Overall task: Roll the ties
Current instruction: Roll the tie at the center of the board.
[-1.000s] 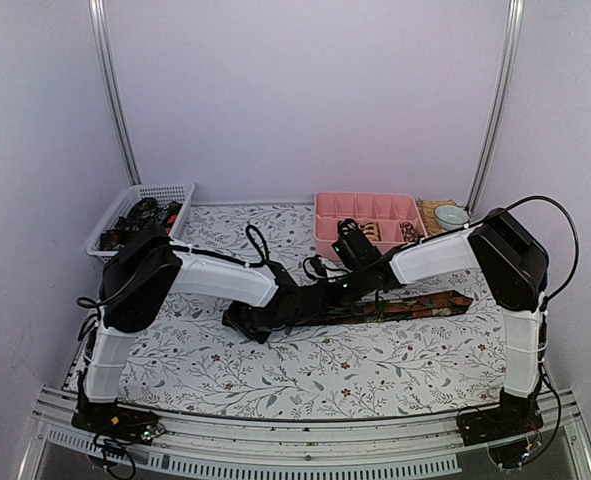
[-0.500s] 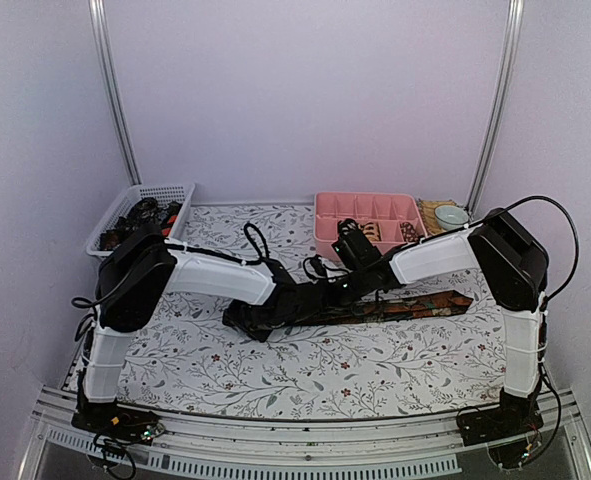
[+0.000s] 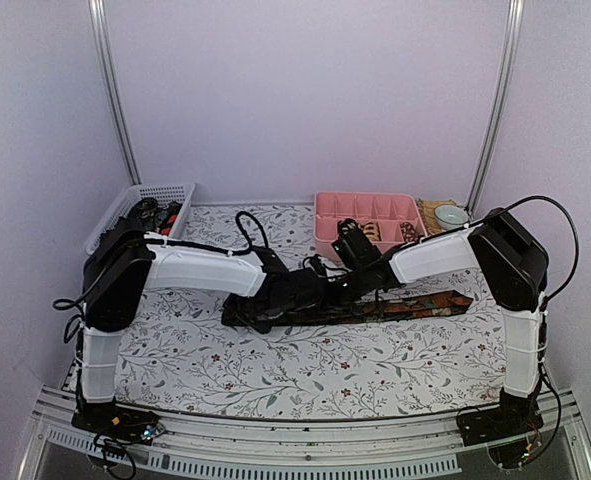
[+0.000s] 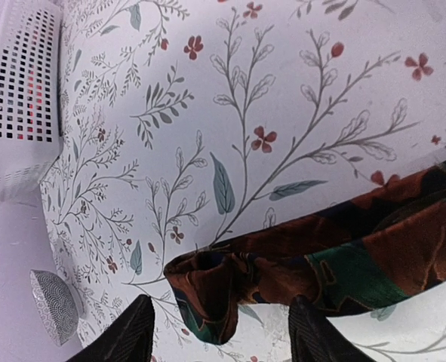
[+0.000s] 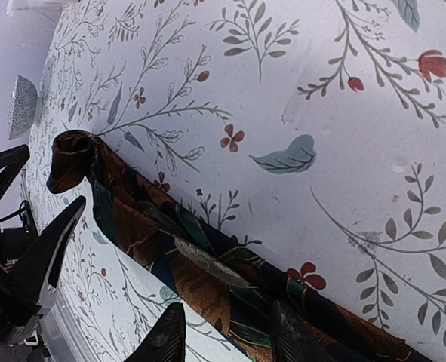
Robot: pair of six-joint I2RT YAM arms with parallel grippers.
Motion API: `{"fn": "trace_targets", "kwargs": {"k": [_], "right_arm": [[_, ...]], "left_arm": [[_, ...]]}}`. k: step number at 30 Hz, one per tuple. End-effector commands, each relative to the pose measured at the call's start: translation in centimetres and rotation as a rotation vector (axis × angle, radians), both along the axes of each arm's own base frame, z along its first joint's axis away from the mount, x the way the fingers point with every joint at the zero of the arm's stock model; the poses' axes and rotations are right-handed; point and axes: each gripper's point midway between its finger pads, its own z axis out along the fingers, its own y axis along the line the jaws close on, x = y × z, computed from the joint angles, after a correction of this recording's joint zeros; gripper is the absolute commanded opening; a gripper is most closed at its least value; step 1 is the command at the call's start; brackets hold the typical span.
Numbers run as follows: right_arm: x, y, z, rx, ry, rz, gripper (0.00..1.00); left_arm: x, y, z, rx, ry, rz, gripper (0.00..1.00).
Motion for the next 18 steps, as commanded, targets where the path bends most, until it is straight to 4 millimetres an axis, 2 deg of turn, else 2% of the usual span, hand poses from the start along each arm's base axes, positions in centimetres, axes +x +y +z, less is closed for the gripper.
{"fn": "trace_targets", "kwargs": {"k": [1,6,7,10,13,14,15,17,18], "right_arm": [[0.8,0.5,1.9,0.037,-0.007,0.000,0.38],[0.7,1.3,4.2,0.095,-0.015,0.016,0.42],[0.7,1.4,4.9,0.113,-0.017,0.019,0.43],[0.4,2.0,7.0,0.167,-0.018,0.033,0.48],[0.0,2.9,8.8,0.222,-0.007,0.054,0.49],[-0.2,3.5,9.2,0.234,-0.004,0.065,0.49],[-0.3,4.1,9.6,0.244,-0.002,0.073,0.49],[-0.9,5.5,9.8,0.256,0.009,0.100,0.49],[-1.1,6.2,10.0,0.261,0.012,0.111,0.49]], "left_arm": [[0.0,-1.4,2.0,-0.084,-0.039,-0.030,0.63],[-0.4,-2.4,3.7,-0.184,-0.057,-0.040,0.77],[-0.5,-2.6,5.2,-0.245,-0.077,-0.038,0.81],[-1.0,-2.4,7.1,-0.384,-0.103,-0.019,0.94],[-1.5,-1.5,8.4,-0.547,-0.110,0.012,0.95],[-1.6,-0.4,8.0,-0.587,-0.099,0.036,0.95],[-1.5,0.0,8.3,-0.656,-0.102,0.051,0.95],[-1.5,1.3,7.9,-0.772,-0.085,0.085,0.95],[-1.2,1.6,8.5,-0.865,-0.089,0.096,0.94]]}}
